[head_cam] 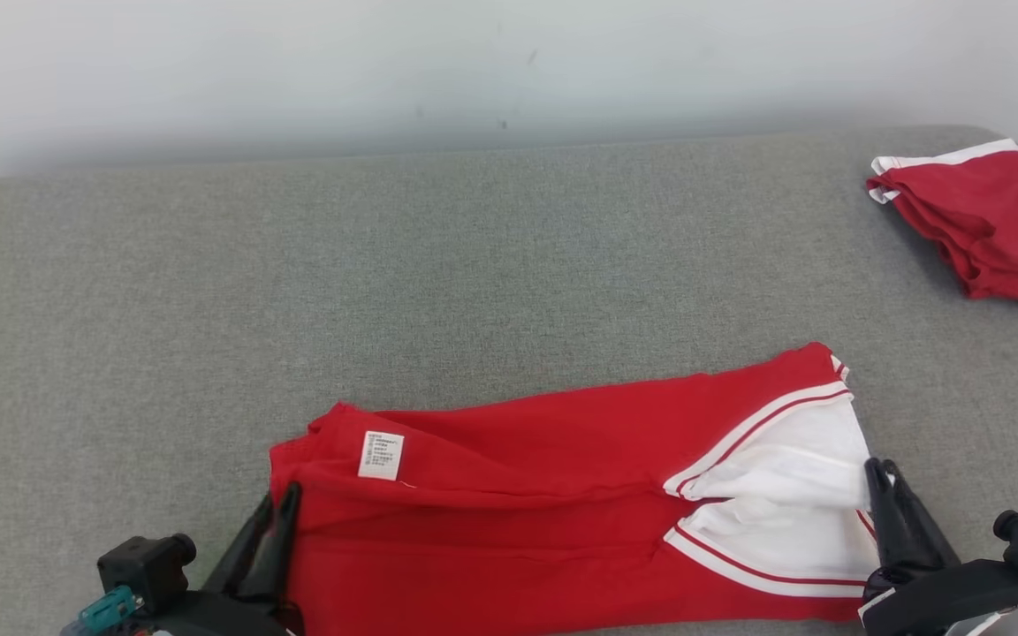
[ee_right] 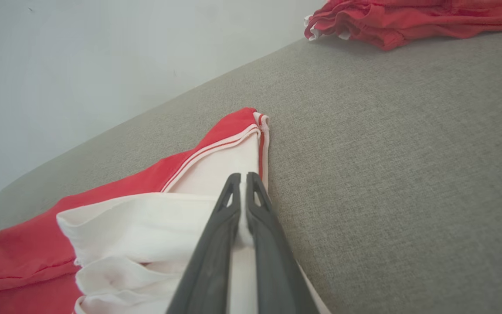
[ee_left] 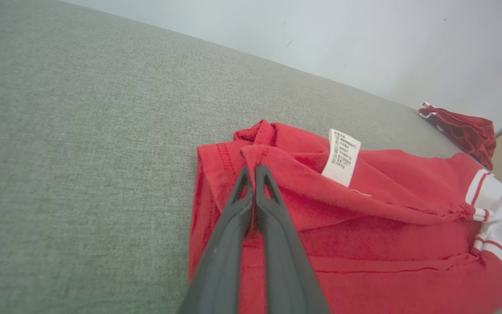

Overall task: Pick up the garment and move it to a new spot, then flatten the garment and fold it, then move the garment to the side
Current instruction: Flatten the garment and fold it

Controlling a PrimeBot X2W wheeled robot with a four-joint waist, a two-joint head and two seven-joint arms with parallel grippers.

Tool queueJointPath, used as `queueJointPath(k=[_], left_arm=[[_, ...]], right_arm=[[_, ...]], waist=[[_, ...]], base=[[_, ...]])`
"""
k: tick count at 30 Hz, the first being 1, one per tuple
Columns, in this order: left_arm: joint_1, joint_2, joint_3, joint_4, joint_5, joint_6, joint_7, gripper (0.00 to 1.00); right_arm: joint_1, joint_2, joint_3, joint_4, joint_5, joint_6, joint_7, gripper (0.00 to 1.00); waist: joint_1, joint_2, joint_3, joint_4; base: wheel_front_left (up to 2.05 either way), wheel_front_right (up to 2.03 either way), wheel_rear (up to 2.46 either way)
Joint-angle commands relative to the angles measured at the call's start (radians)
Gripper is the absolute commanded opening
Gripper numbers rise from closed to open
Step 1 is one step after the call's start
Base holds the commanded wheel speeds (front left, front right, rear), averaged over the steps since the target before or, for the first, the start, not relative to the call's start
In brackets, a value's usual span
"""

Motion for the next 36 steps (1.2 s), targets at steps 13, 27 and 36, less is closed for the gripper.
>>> queueJointPath(k=[13,27,36], left_arm=[[0.157,-0.109,0.283,-0.174,0.311,0.034,-0.002,1.0],[0.29,-0.281,0.496,-0.252,0.53,0.007,-0.002,1.0],[0.276,-0.294,0.512,-0.234,0.53,-0.001,-0.002,1.0]], right_arm=[[-0.012,0.004,-0.035,0.026,-0.047,0.0,0.014,1.0],[-0.163,0.014,0.017,0.322,-0.142,0.0,0.113,1.0],[-0.215,0.042,0.098,0.446,-0.135,0.002,0.181,0.85]], waist=[[0.0001,0.0002,-0.05,0.018],[0.0001,0.0002,-0.068,0.068],[0.0001,0.0002,-0.058,0.088]], base=[[0.0,0.0,0.0],[0.0,0.0,0.0],[0.0,0.0,0.0]])
